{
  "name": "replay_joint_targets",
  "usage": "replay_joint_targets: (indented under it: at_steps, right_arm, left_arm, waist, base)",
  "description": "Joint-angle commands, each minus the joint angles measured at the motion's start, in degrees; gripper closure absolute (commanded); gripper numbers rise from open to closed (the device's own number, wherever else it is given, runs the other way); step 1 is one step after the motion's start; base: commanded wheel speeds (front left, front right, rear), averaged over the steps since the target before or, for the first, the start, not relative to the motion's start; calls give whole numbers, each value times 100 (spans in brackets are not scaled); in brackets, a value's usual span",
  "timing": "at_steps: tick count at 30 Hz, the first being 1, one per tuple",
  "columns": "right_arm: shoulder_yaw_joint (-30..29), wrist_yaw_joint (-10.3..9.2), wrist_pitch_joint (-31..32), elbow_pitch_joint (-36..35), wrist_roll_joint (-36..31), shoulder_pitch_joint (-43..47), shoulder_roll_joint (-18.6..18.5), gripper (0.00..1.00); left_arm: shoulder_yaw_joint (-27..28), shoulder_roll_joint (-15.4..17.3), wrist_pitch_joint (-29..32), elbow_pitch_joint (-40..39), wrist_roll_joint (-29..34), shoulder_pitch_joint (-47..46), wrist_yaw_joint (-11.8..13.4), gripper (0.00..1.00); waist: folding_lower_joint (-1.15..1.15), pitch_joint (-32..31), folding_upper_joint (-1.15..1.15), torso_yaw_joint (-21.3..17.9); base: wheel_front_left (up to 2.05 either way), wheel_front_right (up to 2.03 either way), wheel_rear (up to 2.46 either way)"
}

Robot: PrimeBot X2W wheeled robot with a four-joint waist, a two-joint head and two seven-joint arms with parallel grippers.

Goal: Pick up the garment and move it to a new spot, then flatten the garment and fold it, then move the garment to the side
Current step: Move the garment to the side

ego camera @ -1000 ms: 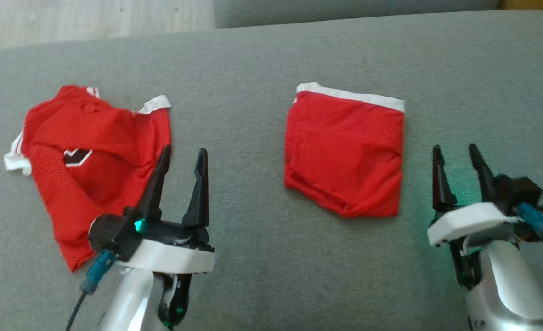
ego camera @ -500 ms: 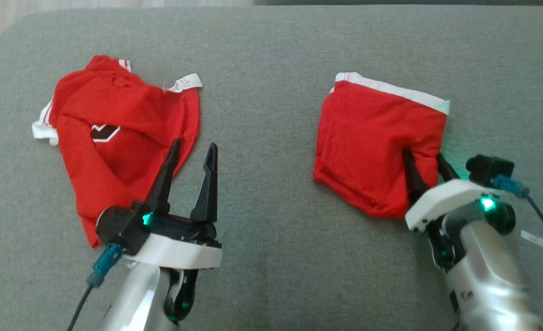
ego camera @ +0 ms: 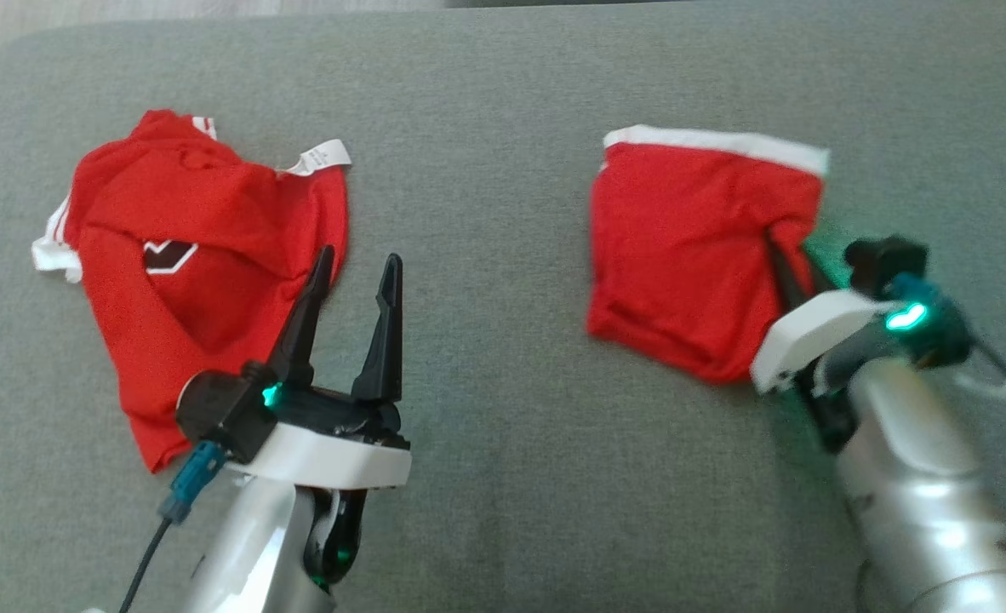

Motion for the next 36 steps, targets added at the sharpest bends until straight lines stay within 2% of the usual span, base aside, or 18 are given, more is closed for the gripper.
replay_joint_targets:
  at_steps: [1,7,8,9,10,17,24,29,36]
  right_arm:
    - [138,37,24,-177,-129,-267,-214,100]
    - [788,37,488,-353,-196,-453,-1180,100]
    - [788,37,488,-353,-196,-453,-1180,100]
    - [1066,37,704,-404,-28,-474,-1555,100]
    - [1066,37,704,-404,-28,-474,-1555,100]
    - [2038,37,1337,-689,636,-526,-2993,100]
    - [2400,37,1727,-691,923,-680,-4086,100]
    - [2387,37,1715,-536,908,-833,-4452,100]
    - [2169,37,1514,-230,715,-1008,-4488,100]
  left_arm:
    - [124,22,-46,-185,-54,-207,9,0]
    - [65,22,-46,-246,-93,-292,9,0]
    - [65,22,-46,-246,-93,-292,9,0]
    - [45,22,-46,-261,-107,-322,9,0]
    - [45,22,-46,-261,-107,-322,9,0]
    - [-18,22,-46,-321,-159,-433,9,0]
    - [-29,22,-46,-357,-201,-543,9,0]
    - [-38,22,-46,-356,-214,-609,9,0]
    - [-6,22,-46,-339,-186,-645,9,0]
  waist:
    - [-1,-8,0,-39]
    - [-1,26,0,-65]
    - [-1,26,0,-65]
    - [-1,53,0,-47]
    - [-1,53,0,-47]
    - [-1,236,0,102]
    - [-1,468,0,248]
    - [-1,583,0,320]
    - [-1,665,0,352]
  base:
    - [0,0,0]
    - [0,0,0]
    - [0,0,0]
    - [0,0,0]
    - [0,0,0]
    - [0,0,0]
    - [0,0,0]
    - [0,0,0]
    - [0,0,0]
